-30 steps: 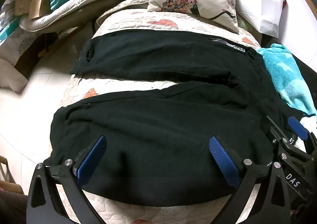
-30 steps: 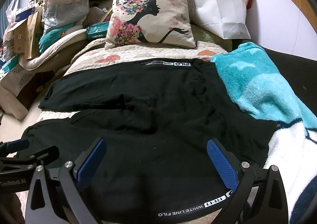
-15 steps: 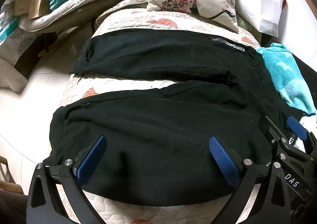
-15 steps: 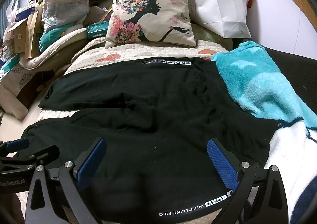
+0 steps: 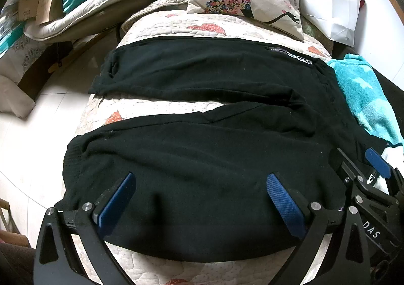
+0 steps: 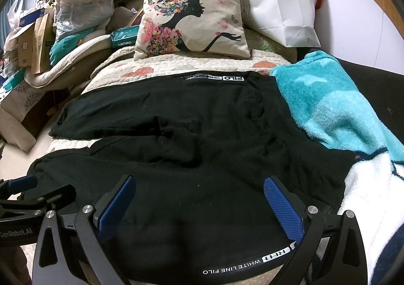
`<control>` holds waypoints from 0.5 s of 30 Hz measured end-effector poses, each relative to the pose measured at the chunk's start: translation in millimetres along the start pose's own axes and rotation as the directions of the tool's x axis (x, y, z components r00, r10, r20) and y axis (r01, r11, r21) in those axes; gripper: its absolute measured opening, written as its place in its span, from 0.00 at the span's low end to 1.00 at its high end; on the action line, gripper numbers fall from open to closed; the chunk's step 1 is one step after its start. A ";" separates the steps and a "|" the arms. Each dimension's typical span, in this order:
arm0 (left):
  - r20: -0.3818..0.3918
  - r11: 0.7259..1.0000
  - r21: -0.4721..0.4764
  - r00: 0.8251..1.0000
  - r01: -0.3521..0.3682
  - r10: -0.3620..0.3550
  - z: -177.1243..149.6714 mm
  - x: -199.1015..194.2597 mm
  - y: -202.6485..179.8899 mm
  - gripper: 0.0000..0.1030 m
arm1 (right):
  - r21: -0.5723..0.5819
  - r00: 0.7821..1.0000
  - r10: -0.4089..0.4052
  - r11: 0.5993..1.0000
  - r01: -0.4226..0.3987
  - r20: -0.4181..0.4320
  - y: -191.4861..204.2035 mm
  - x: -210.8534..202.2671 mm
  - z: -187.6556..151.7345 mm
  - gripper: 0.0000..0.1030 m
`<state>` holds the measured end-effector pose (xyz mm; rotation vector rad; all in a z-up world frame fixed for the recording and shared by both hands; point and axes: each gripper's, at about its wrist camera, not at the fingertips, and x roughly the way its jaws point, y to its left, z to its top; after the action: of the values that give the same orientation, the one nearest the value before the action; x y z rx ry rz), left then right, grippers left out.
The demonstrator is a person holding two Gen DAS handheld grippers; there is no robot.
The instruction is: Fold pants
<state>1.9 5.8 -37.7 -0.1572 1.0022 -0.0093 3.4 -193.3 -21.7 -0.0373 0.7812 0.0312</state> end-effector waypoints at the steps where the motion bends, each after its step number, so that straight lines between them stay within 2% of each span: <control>1: 0.000 1.000 0.000 1.000 0.001 -0.001 0.1 0.0 0.1 1.00 | 0.000 1.000 0.001 1.000 -0.001 0.000 -0.2 0.4 -0.9 1.00; 15: 0.009 1.000 0.009 1.000 -0.014 0.014 -2.3 1.2 -0.4 1.00 | -0.001 1.000 -0.001 1.000 0.001 -0.003 -0.6 2.1 -1.8 1.00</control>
<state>0.6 4.9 -39.9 -0.1414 0.9944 -0.0003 3.7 -194.0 -24.4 -0.0388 0.7840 0.0303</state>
